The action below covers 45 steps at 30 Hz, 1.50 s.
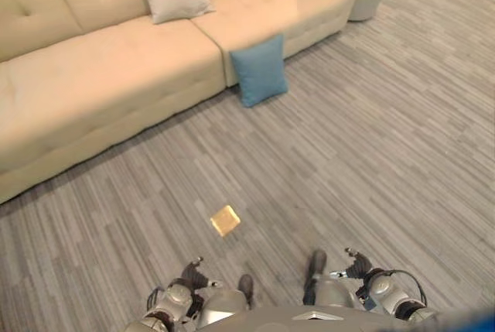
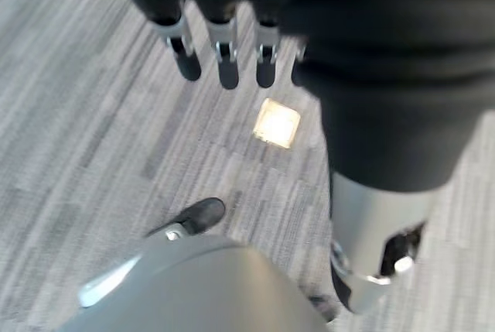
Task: Pick up all the scattered cushions and arrange them neatly on the sofa.
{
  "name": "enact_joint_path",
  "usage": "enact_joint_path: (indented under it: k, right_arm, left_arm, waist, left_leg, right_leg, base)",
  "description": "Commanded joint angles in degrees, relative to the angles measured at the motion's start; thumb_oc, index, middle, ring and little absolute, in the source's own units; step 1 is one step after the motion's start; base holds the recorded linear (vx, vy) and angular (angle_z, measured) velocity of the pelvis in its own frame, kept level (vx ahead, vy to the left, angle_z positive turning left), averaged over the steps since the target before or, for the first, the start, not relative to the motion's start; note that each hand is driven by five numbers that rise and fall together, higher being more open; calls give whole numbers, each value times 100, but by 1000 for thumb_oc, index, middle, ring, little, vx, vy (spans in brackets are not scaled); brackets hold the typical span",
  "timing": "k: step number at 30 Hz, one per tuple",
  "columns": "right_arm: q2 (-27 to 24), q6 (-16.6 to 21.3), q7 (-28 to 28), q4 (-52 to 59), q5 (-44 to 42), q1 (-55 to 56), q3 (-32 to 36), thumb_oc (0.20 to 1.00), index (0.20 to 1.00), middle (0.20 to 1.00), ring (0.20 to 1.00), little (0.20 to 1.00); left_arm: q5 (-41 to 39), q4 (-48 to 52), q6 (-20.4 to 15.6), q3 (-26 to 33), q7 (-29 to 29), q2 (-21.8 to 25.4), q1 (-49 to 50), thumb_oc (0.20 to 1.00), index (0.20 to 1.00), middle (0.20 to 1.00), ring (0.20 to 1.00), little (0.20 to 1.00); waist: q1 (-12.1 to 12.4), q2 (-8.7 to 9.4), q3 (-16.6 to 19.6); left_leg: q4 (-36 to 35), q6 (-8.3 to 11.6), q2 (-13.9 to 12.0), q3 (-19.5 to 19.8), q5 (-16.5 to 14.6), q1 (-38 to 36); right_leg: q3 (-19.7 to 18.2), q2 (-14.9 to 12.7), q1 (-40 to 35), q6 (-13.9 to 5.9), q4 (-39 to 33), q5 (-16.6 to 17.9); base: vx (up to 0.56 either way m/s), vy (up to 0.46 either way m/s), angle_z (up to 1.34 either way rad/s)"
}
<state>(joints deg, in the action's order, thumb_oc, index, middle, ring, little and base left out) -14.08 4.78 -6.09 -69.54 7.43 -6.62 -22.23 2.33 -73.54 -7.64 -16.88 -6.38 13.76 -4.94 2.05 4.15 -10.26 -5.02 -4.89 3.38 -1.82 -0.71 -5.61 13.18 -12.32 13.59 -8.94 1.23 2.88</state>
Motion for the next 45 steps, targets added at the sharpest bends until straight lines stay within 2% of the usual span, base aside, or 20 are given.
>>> enact_joint_path:
  k: [1,3,6,7,9,11,14,16,18,22,25,28,30,32,34,39,41,43,44,45]
  right_arm:
    - [-330,17,16,-96,72,48,-64,1000,1000,1000,1000,1000]
    - [-379,55,14,-89,-1,73,-34,1000,1000,1000,1000,1000]
    - [-404,105,-21,-72,-113,31,-48,1000,1000,1000,1000,1000]
    - [-437,130,-38,-7,-205,-37,-54,1000,1000,1000,1000,1000]
    - [-443,106,-31,-18,-224,-38,-53,1000,1000,1000,1000,1000]
    - [-465,97,-46,-56,-250,-7,-64,1000,1000,1000,1000,1000]
    - [-457,104,-82,-55,-305,33,-63,1000,1000,1000,1000,1000]
    - [-438,82,-106,-143,-302,38,-82,1000,1000,1000,1000,1000]
    - [-396,86,-90,-118,-273,-23,-109,1000,1000,1000,1000,1000]
    - [-339,90,-48,-115,-183,26,-141,1000,1000,1000,1000,1000]
    - [-259,96,48,-122,-87,40,-141,1000,1000,1000,1000,1000]
    - [-254,48,72,-99,-5,-56,-157,1000,1000,1000,1000,1000]
    - [-249,39,89,-57,-11,-91,-149,1000,1000,1000,1000,1000]
    - [-263,37,67,-28,-4,-86,-135,1000,1000,1000,1000,1000]
    - [-276,26,73,-6,-7,-96,-177,1000,1000,1000,1000,1000]
    - [-302,-4,91,-66,-10,-55,-170,1000,1000,1000,1000,1000]
    - [-302,6,92,-75,-1,-20,-182,1000,1000,1000,1000,1000]
    - [-342,31,98,-41,-67,75,-136,1000,1000,1000,1000,1000]
    - [-366,80,78,-4,-168,40,-93,1000,1000,1000,1000,1000]
    - [-366,80,78,-4,-168,39,-93,1000,1000,1000,1000,1000]
  left_arm:
    - [115,19,-125,-20,8,-219,-122,1000,1000,1000,1000,1000]
    - [109,25,-124,-40,29,-256,-92,1000,1000,1000,1000,1000]
    - [118,44,-94,-117,43,-277,-82,1000,1000,1000,1000,1000]
    - [67,101,-82,-87,13,-231,-128,1000,1000,1000,1000,1000]
    - [59,130,-70,-109,14,-210,-134,1000,1000,1000,1000,1000]
    - [51,153,-66,-141,10,-233,-149,1000,1000,1000,1000,1000]
    - [96,136,-55,-146,-13,-219,-174,1000,1000,1000,1000,1000]
    - [142,133,-63,-151,4,-206,-145,1000,1000,1000,1000,1000]
    - [103,34,-45,-88,29,-213,-94,1000,1000,1000,1000,1000]
    - [147,-65,-10,27,57,-186,66,1000,1000,1000,1000,1000]
    - [178,-93,10,89,101,-159,159,1000,1000,1000,1000,1000]
    - [131,42,24,57,70,-131,65,1000,1000,1000,1000,1000]
    - [98,112,27,4,64,-99,-18,1000,1000,1000,1000,1000]
    - [79,150,5,-31,40,-83,-67,1000,1000,1000,1000,1000]
    - [97,159,-33,-74,29,-85,-154,1000,1000,1000,1000,1000]
    - [126,-5,-80,-93,4,-133,-173,1000,1000,1000,1000,1000]
    - [124,-44,-76,-66,6,-148,-131,1000,1000,1000,1000,1000]
    - [160,-103,-68,-60,35,-162,-42,1000,1000,1000,1000,1000]
    - [166,-126,-48,-69,35,-161,-47,1000,1000,1000,1000,1000]
    - [166,-125,-48,-69,35,-161,-47,1000,1000,1000,1000,1000]
  waist:
    - [-10,-102,61]
    - [-24,-148,80]
    - [-4,-133,3]
    - [76,-7,-120]
    - [104,27,-166]
    - [162,-6,-208]
    - [221,34,-170]
    - [331,-103,-86]
    - [489,-168,-16]
    - [541,-101,155]
    - [686,-11,326]
    - [573,-106,123]
    - [448,-234,41]
    - [370,-264,25]
    - [277,-221,2]
    - [71,-82,50]
    - [90,-57,101]
    - [76,-28,220]
    - [68,-12,185]
    - [59,-19,186]
  left_leg:
    - [867,443,-187,482,-1342,-343]
    - [1465,645,-364,449,-1208,-179]
    - [3044,932,-664,282,-376,497]
    - [4009,905,-805,72,2,947]
    - [4364,874,-907,-68,-28,1180]
    - [4353,830,-984,-291,-176,1483]
    - [3258,731,-760,-634,-336,1778]
    - [1740,680,-483,-795,63,1884]
    - [1087,719,-349,-726,359,1929]
    - [1032,553,-195,-558,292,1674]
    - [1025,342,-81,-602,53,1407]
    - [1024,52,5,-475,-168,1006]
    - [906,-19,-23,-310,-254,769]
    - [822,-11,-1,-114,-367,553]
    - [788,69,46,95,-558,329]
    - [694,232,101,563,-945,-182]
    - [739,269,65,571,-1000,-210]
    - [1145,514,-143,661,-1089,-193]
    - [1869,730,-272,566,-752,103]
    - [1911,733,-277,577,-773,127]
  right_leg:
    - [176,215,-501,85,-46,164]
    - [260,317,-701,217,-20,8]
    - [350,516,-1156,534,-148,-261]
    - [378,608,-1451,712,-261,-392]
    - [395,642,-1572,770,-307,-466]
    - [398,745,-1823,816,-399,-618]
    - [453,796,-2071,733,-503,-771]
    - [443,984,-2295,657,-583,-948]
    - [286,1177,-2514,641,-583,-1128]
    - [206,1130,-2550,566,-387,-1252]
    - [208,905,-2511,336,415,-1335]
    - [210,449,-1581,-131,2488,-526]
    - [242,330,-1072,-106,3149,-352]
    - [324,209,-861,54,2858,-450]
    - [183,187,-674,166,1689,-544]
    - [-443,430,-581,28,42,-35]
    - [-364,414,-680,76,4,-4]
    - [-270,541,-937,240,58,-179]
    - [-238,635,-1162,380,13,-309]
    - [-226,640,-1162,383,11,-309]
  base:
    - [341,-282,43]
    - [304,-321,64]
    - [186,-328,23]
    - [128,-321,5]
    - [127,-223,-10]
    - [179,-142,2]
    - [280,-77,18]
    - [408,5,28]
    - [392,27,22]
    - [276,44,-55]
    - [327,114,-21]
    - [177,160,-3]
    - [151,69,28]
    - [283,-61,52]
    - [309,-146,44]
    - [389,-202,40]
    - [286,-215,73]
    - [369,-352,66]
    - [199,-242,68]
    - [133,-310,76]
